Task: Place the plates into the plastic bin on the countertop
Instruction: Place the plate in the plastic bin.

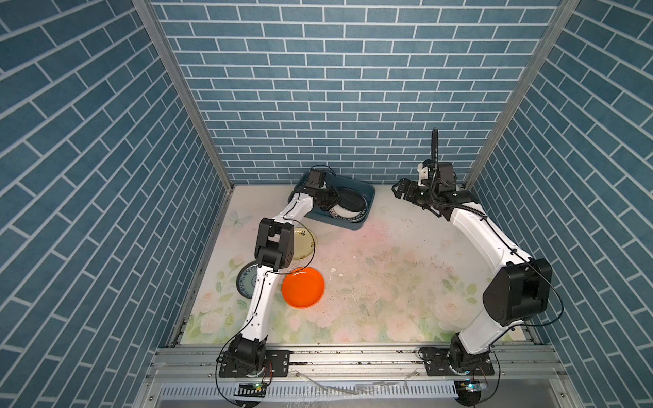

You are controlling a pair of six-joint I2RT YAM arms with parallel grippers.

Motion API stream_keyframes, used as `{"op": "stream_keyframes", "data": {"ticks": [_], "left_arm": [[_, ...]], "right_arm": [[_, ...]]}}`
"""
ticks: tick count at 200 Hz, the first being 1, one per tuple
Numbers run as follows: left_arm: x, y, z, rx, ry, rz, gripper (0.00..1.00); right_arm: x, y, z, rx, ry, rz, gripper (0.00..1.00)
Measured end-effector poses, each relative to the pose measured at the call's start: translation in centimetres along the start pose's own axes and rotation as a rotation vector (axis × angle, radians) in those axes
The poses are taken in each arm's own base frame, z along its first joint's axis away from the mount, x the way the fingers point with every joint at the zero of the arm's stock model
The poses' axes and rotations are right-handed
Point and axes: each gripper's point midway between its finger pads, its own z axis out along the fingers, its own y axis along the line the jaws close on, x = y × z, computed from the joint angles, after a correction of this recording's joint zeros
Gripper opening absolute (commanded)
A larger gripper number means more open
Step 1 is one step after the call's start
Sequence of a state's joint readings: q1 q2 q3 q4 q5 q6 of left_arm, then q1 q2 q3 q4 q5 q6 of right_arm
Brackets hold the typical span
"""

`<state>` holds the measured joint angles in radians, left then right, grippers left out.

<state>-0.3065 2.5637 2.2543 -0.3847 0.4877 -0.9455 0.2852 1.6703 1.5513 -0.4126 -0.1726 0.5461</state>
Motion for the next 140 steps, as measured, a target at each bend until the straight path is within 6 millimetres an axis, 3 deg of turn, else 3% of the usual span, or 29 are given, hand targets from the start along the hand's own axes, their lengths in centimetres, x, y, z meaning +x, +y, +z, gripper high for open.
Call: {"op": "stream_keyframes", "data": {"ticks": [27,67,95,99,140], "left_arm": [[0.4,0.6,0.4,-0.01,0.019,-0.018,0.31],[0.6,1.0,0.2,-0.036,0.025,-0.02,0.55],[0.5,1.1,-0.2,-0.06,0.024,-0.005,0.64],[0.5,1.0,-0.3,-0.065,0.023,0.0,0.69],[-0.3,0.6,-2.8,-0.142,-0.002,0.058,0.71]], "right_arm": [[0.0,-0.3,0.0,0.018,-0.004,0.005,0.94],[0.0,-0.5,0.1,0.027,-0.005,0.008,0.94],[0.1,-0.6,0.4,0.028,0.001,0.009,0.94],[0.1,-0.7,0.4,0.029,0.003,0.01,0.94],[0.2,-0.7,0.6,0.025,0.009,0.01,0.94]]}}
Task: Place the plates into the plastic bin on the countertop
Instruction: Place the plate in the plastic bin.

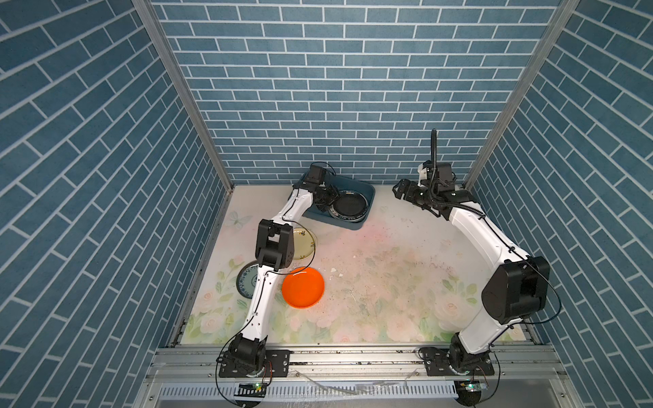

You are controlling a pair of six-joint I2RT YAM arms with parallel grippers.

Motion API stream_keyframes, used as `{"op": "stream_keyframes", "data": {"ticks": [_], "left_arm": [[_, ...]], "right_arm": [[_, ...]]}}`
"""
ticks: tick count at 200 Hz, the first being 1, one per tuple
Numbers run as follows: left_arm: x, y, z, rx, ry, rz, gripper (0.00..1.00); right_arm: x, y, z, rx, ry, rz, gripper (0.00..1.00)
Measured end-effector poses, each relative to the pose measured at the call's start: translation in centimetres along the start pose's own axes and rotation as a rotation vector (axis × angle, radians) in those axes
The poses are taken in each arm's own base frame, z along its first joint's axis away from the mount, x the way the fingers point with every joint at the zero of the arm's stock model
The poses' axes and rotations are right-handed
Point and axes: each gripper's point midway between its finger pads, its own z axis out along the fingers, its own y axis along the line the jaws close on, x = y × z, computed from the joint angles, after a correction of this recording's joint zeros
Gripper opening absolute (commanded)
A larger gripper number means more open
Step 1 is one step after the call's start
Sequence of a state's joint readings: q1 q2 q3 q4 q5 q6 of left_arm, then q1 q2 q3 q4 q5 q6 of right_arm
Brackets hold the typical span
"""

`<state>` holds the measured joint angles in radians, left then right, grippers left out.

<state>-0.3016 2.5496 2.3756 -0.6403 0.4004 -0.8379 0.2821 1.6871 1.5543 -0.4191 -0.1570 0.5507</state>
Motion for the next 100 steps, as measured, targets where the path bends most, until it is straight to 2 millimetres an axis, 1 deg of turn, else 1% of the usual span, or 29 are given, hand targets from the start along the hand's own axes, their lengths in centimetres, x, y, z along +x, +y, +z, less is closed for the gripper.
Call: {"op": "stream_keyframes", "data": {"ticks": [18,45,77,90,100], "left_arm": [[-0.4,-0.1,-1.7,-0.024,-0.016,0.021,0.71],[-0.5,-0.7,-5.2,-0.019,-0.045,0.039,0.71],[0.0,-1.9,-9.9,0.055,-0.108,0.044,0.72],[0.6,-1.9,-12.0,0.085,-0.135,0.031,0.72],[1.2,-1.4,-13.6,0.096,-0.158,0.016,0.72]], "right_arm": [[0.1,0.0,0.0,-0.002,0.004,-0.006,0.94],[0.5,-0.2,0.1,0.002,0.013,-0.008,0.94],[2.7,-1.2,0.5,0.016,0.066,-0.01,0.94],[3.6,-1.5,0.5,0.014,0.09,-0.013,0.94],[4.2,-1.6,0.4,0.009,0.105,-0.016,0.94]]}}
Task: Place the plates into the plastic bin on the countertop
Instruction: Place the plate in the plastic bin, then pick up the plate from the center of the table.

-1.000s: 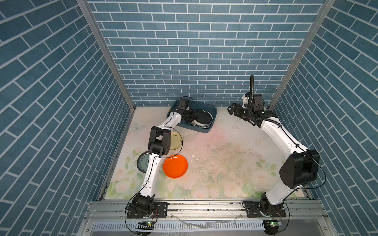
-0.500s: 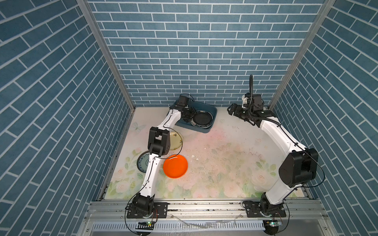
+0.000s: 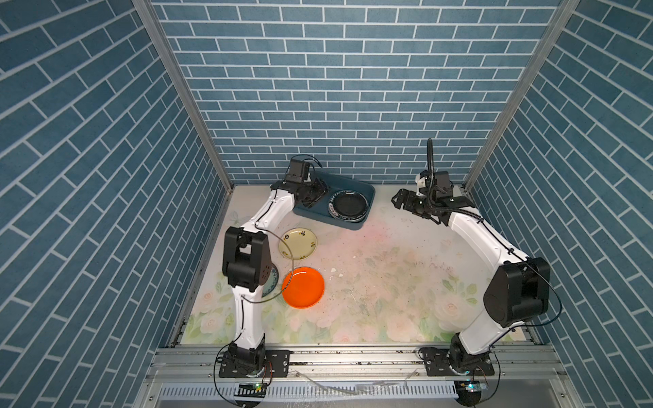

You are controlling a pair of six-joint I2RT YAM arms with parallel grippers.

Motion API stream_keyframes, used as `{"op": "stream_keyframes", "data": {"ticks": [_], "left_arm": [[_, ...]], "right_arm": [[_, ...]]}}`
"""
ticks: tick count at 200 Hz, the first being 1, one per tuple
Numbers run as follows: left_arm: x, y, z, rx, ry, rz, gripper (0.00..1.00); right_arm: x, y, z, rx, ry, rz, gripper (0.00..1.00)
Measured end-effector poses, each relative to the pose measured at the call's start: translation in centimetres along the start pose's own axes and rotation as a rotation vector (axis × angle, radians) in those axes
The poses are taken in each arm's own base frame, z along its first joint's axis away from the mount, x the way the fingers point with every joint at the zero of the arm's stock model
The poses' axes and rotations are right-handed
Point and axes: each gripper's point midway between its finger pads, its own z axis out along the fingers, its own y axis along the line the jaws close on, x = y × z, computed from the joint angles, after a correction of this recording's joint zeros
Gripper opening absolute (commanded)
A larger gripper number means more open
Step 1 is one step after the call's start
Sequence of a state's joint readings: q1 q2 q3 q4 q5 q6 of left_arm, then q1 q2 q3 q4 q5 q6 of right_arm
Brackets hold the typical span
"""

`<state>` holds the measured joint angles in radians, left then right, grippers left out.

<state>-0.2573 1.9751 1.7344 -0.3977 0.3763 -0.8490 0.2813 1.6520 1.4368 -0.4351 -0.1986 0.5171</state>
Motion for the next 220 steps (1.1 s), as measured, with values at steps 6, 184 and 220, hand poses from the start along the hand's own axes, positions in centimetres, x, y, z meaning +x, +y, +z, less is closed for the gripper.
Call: {"op": "stream_keyframes", "data": {"ticks": [6,184,220], "left_arm": [[0.2,0.2,-1.1,0.004,-0.012,-0.007,0.72],[21.3,20.8,-18.1,-0.343,0.0,-0.265,0.75],[24.2,23.6,-17.1,-0.385,0.075,-0.286,0.74]], "right_arm": [[0.4,0.0,0.0,-0.004,0.009,-0.001,0.94],[12.0,11.9,-0.7,-0.347,0.256,-0.242,0.93],[16.1,13.8,2.1,-0.346,0.355,-0.265,0.92]]}}
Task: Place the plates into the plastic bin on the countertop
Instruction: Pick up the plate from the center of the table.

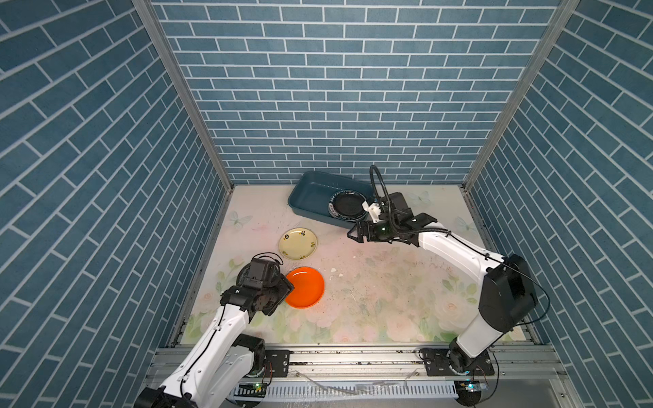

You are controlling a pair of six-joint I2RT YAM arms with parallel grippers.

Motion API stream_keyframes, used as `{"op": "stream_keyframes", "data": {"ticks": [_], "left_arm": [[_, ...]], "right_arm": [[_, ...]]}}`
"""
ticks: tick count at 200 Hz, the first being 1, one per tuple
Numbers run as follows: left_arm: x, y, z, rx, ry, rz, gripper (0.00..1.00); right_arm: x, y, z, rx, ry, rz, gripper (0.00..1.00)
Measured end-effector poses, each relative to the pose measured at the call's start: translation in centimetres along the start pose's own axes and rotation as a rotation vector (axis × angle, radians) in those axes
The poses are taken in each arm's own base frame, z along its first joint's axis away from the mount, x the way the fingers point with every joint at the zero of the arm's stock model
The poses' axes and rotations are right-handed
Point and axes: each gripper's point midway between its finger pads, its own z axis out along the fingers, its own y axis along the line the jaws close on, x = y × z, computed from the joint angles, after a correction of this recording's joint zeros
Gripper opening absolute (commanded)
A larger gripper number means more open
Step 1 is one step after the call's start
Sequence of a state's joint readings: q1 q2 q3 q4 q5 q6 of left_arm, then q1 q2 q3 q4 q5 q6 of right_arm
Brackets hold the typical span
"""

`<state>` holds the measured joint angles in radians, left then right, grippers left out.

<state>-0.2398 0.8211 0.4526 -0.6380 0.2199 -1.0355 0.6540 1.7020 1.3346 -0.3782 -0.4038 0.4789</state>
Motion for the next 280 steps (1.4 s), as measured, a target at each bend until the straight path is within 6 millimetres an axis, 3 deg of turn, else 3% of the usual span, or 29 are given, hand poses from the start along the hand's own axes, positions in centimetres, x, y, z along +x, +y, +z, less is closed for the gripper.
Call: {"op": "stream_keyframes", "data": {"ticks": [35,81,129,171,188,217,280], "left_arm": [[1.2,1.4,2.2,0.021,0.046,-0.012,0.69],[0.7,-0.6,3.5,0.144,0.051,-0.006,0.64],[0.2,-1.3,3.8,0.219,0.037,-0.003,0.61],[0.1,-1.8,4.0,0.254,0.039,0.004,0.57],[0.1,-1.8,4.1,0.257,0.043,0.006,0.55],[0.3,-1.7,4.2,0.259,0.049,0.008,0.5],[0.5,-1.6,4.6,0.276,0.056,-0.017,0.3]], "right_arm": [[1.3,1.5,2.8,0.007,0.05,0.009,0.92],[-0.1,2.2,2.6,0.038,-0.001,0.012,0.92],[-0.1,2.2,3.3,0.053,-0.01,0.025,0.91],[3.5,0.9,10.1,0.087,0.128,0.024,0.89],[5.3,0.2,12.0,0.099,0.183,0.03,0.89],[7.0,0.1,13.3,0.098,0.235,0.039,0.89],[7.5,1.9,14.4,0.04,0.263,0.034,0.88]]}}
